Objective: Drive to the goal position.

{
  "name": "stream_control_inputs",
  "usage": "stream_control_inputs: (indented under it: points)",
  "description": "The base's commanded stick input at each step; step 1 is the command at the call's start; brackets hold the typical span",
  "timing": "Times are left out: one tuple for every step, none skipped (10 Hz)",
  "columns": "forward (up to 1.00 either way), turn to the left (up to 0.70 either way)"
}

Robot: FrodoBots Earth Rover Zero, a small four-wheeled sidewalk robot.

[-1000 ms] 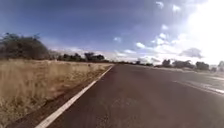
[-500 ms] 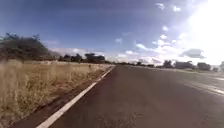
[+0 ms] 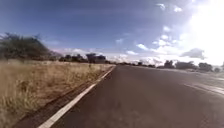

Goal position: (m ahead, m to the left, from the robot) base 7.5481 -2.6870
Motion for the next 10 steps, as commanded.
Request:
stream_control_inputs:
  points:
    - [0.50,0.00]
    - [0.50,0.00]
    - [0.50,0.00]
    - [0.50,0.00]
    - [0.50,0.00]
    - [0.50,0.00]
    - [0.50,0.00]
    - [0.50,0.00]
    - [0.50,0.00]
    - [0.50,0.00]
